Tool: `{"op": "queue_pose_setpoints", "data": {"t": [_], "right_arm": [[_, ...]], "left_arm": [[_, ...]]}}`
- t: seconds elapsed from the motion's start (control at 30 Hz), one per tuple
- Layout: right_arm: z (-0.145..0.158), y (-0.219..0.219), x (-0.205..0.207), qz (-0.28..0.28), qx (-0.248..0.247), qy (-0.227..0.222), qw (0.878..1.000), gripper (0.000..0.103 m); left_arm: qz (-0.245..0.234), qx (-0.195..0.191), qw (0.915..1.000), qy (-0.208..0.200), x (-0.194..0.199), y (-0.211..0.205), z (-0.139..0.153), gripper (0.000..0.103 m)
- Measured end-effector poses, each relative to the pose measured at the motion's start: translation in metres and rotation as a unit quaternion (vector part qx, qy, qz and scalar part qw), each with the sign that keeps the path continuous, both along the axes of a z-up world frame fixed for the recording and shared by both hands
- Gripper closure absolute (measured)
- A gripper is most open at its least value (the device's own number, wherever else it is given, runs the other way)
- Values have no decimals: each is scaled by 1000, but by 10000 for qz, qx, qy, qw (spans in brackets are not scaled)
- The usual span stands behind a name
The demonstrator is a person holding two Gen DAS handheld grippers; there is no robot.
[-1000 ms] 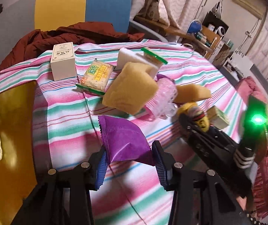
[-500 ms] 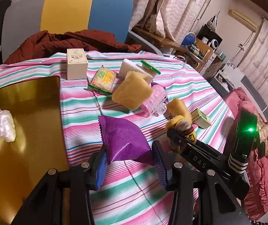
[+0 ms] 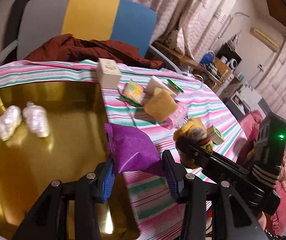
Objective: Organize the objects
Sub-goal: 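Place the purple packet and yellow plush toy into the gold tray, open both tools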
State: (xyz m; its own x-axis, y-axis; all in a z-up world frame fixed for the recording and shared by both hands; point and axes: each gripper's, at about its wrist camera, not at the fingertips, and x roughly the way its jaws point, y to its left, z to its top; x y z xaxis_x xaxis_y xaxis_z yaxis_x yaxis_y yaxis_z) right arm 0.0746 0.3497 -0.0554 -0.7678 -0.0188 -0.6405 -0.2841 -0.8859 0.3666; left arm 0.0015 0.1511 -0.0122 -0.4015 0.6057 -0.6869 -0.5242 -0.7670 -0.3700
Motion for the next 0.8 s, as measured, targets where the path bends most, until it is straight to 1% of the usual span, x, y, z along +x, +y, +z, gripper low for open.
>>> {"op": "queue_pose_setpoints", "data": {"t": [0.17,0.33,0.4,0.5,0.63,0.7,0.8], "right_arm": [[23,-35,-8,418,104,241,9988,58],[36,-72,-23,896,191,321,9953,58],[36,-88,-30,1086,240,273,9934,58],[33,-109,-36,1348,261,177,9904,58],[28,-134,-45,1657,290,49,9857,58],[25,-144,-52,1787,224,-34,9836,56],[15,-162,-64,1946,66,-246,9806,55]], "left_arm": [[362,58,9993,77,-4,-35,4,58],[771,142,9969,-71,-13,-76,-4,58],[933,230,9952,-186,-16,-93,-9,58],[1165,203,9928,-212,-18,-115,-15,58],[1349,39,9907,-169,-21,-138,-22,58],[1411,-95,9897,-215,-25,-145,-28,58],[1499,-146,9881,-312,-27,-159,-36,58]]}}
